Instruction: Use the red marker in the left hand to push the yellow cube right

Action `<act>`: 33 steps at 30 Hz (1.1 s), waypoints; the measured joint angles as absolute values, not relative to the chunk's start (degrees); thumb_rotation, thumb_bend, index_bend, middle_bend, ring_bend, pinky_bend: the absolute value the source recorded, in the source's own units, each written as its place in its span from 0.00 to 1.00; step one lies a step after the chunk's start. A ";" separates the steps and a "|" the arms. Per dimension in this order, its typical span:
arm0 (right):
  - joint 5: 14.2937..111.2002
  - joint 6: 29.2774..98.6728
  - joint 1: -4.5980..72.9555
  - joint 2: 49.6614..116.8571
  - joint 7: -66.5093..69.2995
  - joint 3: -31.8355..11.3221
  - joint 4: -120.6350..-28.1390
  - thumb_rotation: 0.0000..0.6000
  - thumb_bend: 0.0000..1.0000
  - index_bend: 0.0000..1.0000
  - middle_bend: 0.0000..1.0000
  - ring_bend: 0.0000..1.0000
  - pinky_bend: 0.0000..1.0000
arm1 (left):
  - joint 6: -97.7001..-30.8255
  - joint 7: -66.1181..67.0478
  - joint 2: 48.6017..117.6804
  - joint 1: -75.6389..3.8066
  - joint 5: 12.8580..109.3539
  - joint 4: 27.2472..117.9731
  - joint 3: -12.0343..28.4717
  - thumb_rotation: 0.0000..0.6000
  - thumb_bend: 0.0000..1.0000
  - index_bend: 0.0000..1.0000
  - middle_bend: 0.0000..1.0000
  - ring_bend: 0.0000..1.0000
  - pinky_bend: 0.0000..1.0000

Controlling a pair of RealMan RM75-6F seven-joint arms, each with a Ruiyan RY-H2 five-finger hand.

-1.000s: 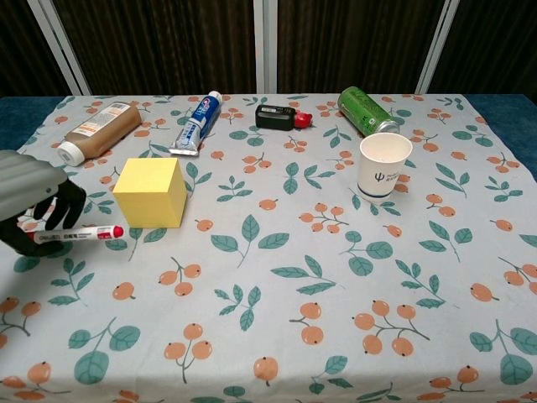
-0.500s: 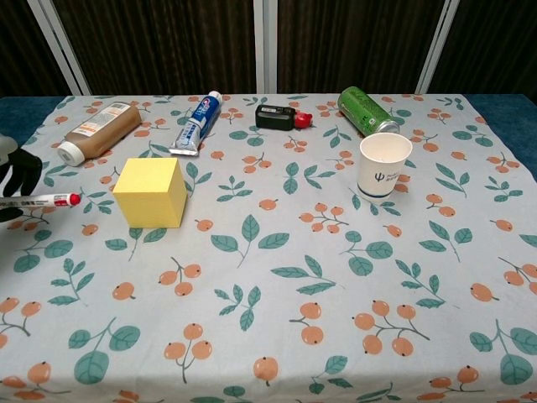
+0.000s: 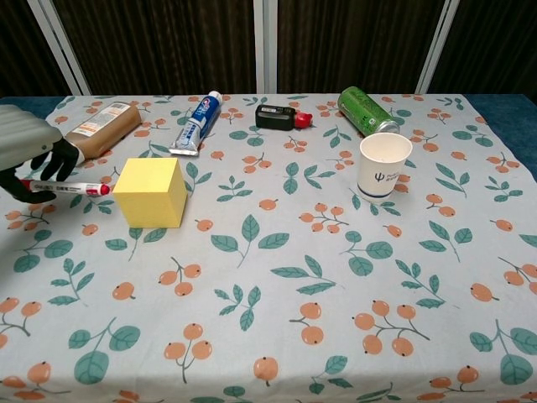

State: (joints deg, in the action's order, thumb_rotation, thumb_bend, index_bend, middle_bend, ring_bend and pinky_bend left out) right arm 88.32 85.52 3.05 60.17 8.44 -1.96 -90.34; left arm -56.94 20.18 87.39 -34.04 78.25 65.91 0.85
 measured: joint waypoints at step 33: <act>88.32 85.43 2.87 60.01 9.77 -1.99 -89.35 1.00 0.27 0.03 0.10 0.00 0.00 | -49.15 31.86 93.94 -42.63 70.98 68.75 6.86 1.00 0.38 0.71 0.76 0.57 0.49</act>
State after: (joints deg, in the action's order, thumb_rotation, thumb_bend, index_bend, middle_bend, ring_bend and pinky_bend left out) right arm 88.32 85.43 2.87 60.01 9.77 -1.99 -89.35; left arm -49.15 31.86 93.94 -42.63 70.98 68.75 6.86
